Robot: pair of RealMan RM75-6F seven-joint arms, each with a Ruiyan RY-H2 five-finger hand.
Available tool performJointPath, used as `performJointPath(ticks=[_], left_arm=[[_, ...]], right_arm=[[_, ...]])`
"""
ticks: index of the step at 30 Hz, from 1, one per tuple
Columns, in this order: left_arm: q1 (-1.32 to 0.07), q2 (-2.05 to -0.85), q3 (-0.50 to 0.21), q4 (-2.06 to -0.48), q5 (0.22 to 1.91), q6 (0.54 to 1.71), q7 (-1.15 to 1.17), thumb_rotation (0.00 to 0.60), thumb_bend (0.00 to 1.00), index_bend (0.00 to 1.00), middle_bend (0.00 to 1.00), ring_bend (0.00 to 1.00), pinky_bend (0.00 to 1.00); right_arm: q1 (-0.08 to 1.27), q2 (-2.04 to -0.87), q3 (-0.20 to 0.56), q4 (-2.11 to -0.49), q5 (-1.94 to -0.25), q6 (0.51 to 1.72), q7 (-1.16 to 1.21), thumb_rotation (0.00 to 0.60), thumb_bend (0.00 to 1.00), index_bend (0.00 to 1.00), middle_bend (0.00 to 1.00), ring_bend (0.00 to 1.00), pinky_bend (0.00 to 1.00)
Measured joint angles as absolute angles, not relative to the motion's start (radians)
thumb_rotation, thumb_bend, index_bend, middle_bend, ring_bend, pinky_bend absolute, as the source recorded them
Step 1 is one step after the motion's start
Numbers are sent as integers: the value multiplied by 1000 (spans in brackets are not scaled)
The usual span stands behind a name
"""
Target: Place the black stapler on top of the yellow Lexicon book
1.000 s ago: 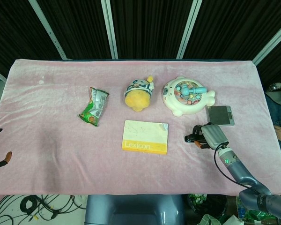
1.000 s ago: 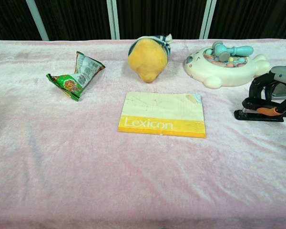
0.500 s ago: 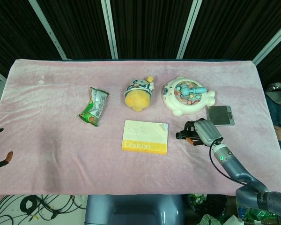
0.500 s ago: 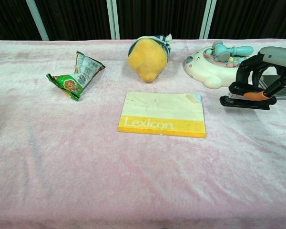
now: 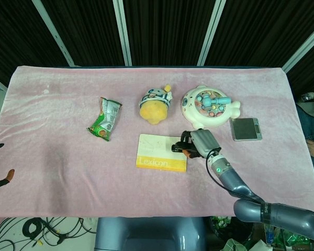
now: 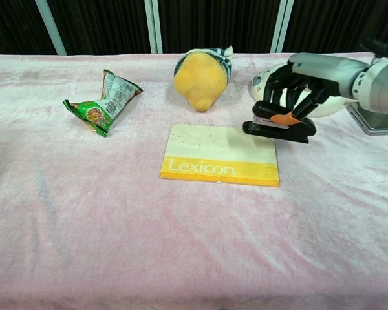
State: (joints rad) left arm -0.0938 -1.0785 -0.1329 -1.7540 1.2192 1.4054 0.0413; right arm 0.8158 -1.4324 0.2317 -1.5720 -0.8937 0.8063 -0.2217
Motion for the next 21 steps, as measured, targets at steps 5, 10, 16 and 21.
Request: performJointPath(ticks=[5, 10, 16, 21], left_arm=[[-96, -1078, -133, -1756, 1218, 1403, 44, 600, 305, 168, 31, 0, 0], [-96, -1078, -134, -1757, 1214, 1402, 44, 600, 305, 168, 31, 0, 0], [-96, -1078, -134, -1755, 1213, 1400, 43, 600, 305, 168, 31, 0, 0], [-97, -1077, -134, -1756, 1215, 1400, 44, 600, 305, 168, 31, 0, 0]], right_arm=[[879, -1530, 238, -1550, -800, 841, -327, 600, 438, 618, 535, 522, 331], [925, -1599, 245, -1521, -752, 861, -380, 600, 437, 618, 537, 523, 331], [968, -1658, 257, -1493, -720, 885, -430, 600, 436, 618, 537, 524, 331], [987, -1683, 256, -1462, -693, 899, -472, 600, 435, 618, 537, 524, 331]])
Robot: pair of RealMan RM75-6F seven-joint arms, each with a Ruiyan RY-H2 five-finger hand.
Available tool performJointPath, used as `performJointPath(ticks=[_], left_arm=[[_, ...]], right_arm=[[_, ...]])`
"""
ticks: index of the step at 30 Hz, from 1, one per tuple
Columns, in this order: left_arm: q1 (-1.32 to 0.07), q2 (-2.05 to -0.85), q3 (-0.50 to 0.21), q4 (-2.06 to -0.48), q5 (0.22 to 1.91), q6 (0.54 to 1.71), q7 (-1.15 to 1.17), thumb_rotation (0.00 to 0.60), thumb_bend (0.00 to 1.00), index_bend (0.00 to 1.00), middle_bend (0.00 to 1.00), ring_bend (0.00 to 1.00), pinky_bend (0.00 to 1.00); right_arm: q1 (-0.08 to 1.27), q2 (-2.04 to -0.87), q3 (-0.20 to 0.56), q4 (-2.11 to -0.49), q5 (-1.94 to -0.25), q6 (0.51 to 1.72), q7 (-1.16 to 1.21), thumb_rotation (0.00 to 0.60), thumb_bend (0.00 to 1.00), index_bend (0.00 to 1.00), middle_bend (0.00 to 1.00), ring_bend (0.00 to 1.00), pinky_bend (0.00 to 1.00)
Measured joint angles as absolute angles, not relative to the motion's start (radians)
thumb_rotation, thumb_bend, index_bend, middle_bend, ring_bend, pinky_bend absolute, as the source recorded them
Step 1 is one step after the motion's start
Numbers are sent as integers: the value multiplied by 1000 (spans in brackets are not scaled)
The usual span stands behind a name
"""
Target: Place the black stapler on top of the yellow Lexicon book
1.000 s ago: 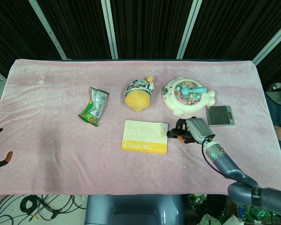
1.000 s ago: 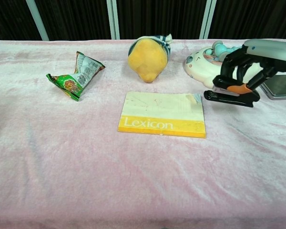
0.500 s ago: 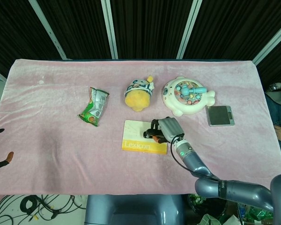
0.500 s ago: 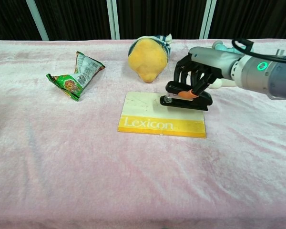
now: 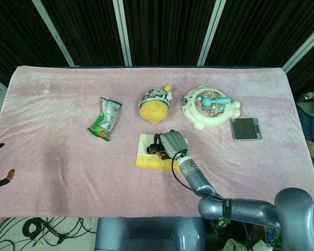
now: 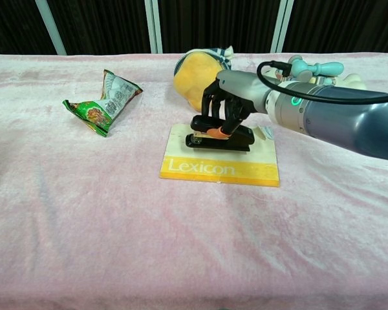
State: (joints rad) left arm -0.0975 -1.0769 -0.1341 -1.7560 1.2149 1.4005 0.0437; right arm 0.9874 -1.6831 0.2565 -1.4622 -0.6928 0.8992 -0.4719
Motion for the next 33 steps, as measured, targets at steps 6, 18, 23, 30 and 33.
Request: performJointPath(ticks=[6, 18, 23, 30, 33], left_arm=[[-98, -1077, -133, -1758, 1215, 1401, 49, 600, 305, 167, 31, 0, 0], [-97, -1079, -132, -1755, 1216, 1404, 48, 600, 305, 168, 31, 0, 0], [-98, -1078, -131, -1755, 1216, 1402, 50, 600, 305, 168, 31, 0, 2], [-98, -1076, -132, -1756, 1213, 1401, 51, 600, 305, 168, 30, 0, 5], [-98, -1077, -131, -1757, 1213, 1401, 52, 600, 305, 168, 30, 0, 5]], right_arm=[[1003, -1700, 262, -1446, -644, 918, -506, 600, 417, 618, 534, 524, 331], [1018, -1701, 260, -1466, -568, 946, -567, 600, 369, 590, 465, 508, 331], [1022, -1712, 262, -1466, -554, 960, -575, 600, 343, 506, 426, 470, 331], [1024, -1717, 257, -1472, -528, 969, -596, 600, 301, 431, 354, 418, 331], [1025, -1720, 258, -1477, -524, 980, -601, 600, 292, 416, 324, 405, 331]])
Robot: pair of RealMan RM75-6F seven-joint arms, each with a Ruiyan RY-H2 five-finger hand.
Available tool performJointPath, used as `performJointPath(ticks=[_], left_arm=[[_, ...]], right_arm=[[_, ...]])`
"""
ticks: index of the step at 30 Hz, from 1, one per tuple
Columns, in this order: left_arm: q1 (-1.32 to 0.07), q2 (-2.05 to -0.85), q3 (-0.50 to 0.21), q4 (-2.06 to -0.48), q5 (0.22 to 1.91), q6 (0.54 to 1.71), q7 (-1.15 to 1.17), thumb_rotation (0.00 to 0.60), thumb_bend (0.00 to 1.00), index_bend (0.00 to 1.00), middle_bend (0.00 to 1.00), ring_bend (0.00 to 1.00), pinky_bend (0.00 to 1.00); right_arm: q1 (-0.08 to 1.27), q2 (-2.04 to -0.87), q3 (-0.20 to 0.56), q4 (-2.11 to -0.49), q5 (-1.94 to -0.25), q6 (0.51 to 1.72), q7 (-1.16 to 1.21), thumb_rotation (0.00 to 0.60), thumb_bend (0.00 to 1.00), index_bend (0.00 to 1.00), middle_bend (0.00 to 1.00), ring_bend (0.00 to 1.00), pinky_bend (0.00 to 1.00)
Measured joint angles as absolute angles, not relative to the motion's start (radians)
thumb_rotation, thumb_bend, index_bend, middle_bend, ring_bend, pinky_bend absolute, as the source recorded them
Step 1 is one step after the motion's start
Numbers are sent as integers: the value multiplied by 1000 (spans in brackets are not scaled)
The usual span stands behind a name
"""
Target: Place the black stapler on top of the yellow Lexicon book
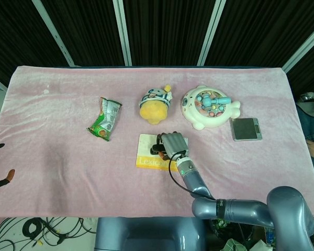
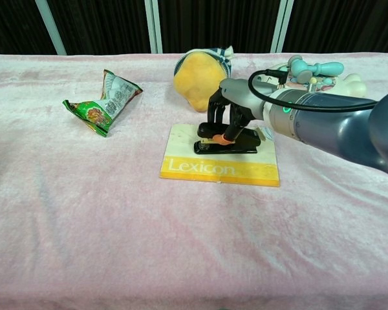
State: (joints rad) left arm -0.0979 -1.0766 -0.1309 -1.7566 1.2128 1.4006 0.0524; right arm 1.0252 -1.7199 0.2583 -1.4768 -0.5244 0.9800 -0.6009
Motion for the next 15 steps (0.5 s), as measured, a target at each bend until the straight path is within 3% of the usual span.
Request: performJointPath(ticks=[8, 15], left_arm=[[-98, -1076, -131, -1758, 1210, 1400, 56, 600, 305, 168, 30, 0, 5], [-98, -1076, -131, -1758, 1207, 1401, 56, 600, 305, 168, 30, 0, 5]], right_arm=[[1028, -1724, 260, -1491, -497, 997, -622, 600, 289, 388, 262, 358, 329], [1028, -1713, 266, -1518, -484, 1008, -632, 600, 262, 287, 144, 229, 262]])
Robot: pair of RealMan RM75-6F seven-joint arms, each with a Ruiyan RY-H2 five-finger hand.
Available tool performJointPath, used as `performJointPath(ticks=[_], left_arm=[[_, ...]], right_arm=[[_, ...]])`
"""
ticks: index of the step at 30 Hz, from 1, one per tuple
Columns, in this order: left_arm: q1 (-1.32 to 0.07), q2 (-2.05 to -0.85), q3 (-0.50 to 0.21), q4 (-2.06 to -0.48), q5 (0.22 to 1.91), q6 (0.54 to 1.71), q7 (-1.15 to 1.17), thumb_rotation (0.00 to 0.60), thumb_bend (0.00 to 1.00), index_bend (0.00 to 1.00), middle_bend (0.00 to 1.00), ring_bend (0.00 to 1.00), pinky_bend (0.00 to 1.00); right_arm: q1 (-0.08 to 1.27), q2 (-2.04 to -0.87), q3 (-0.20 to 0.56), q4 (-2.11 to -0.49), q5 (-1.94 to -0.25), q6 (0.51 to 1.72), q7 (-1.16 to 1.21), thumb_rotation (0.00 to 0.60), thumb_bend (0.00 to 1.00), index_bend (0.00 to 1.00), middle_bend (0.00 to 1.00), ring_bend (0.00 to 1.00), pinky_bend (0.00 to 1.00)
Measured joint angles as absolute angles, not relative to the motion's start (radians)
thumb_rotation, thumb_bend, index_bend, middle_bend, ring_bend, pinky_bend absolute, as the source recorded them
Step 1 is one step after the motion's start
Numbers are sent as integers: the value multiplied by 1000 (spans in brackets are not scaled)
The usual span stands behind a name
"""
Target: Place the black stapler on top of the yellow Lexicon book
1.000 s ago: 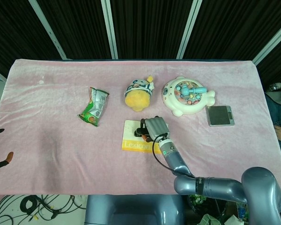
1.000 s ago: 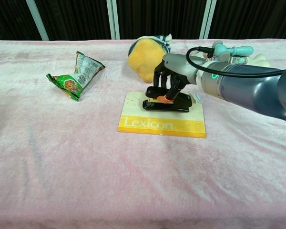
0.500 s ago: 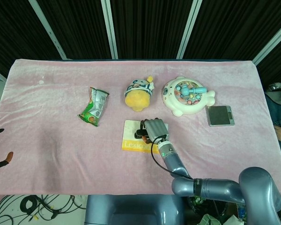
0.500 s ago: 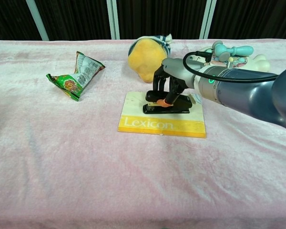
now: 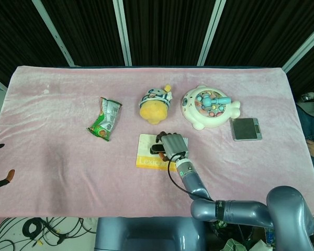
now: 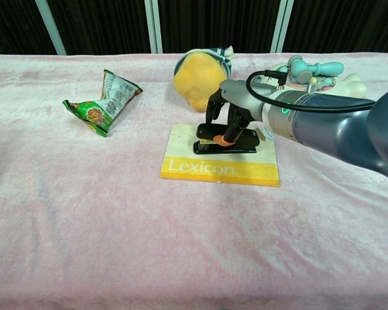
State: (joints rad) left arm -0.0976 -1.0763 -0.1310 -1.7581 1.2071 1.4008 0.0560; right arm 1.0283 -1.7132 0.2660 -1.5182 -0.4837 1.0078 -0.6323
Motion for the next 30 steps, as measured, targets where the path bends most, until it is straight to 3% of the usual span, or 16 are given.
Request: performJointPath(ticks=[3, 9, 18, 25, 30], left_arm=[[-97, -1077, -131, -1758, 1207, 1402, 57, 600, 305, 168, 30, 0, 5], [-95, -1081, -129, -1758, 1214, 1412, 68, 600, 305, 168, 29, 0, 5], [-95, -1084, -130, -1754, 1220, 1419, 69, 600, 305, 168, 30, 0, 5], [-91, -1092, -131, -1752, 1233, 1439, 71, 600, 306, 168, 30, 0, 5], [-90, -1098, -127, -1745, 1250, 1448, 76, 600, 306, 168, 30, 0, 5]], right_arm=[[1024, -1692, 269, -1554, -487, 1018, -634, 600, 256, 234, 98, 179, 186], [1000, -1584, 281, -1685, -491, 1015, -617, 600, 255, 170, 63, 170, 170], [877, -1257, 236, -1959, -573, 1065, -593, 600, 239, 169, 63, 169, 170], [657, -1072, 133, -2060, -872, 1219, -461, 600, 237, 158, 62, 158, 160], [483, -1050, 24, -1967, -1176, 1351, -268, 600, 238, 156, 62, 156, 159]])
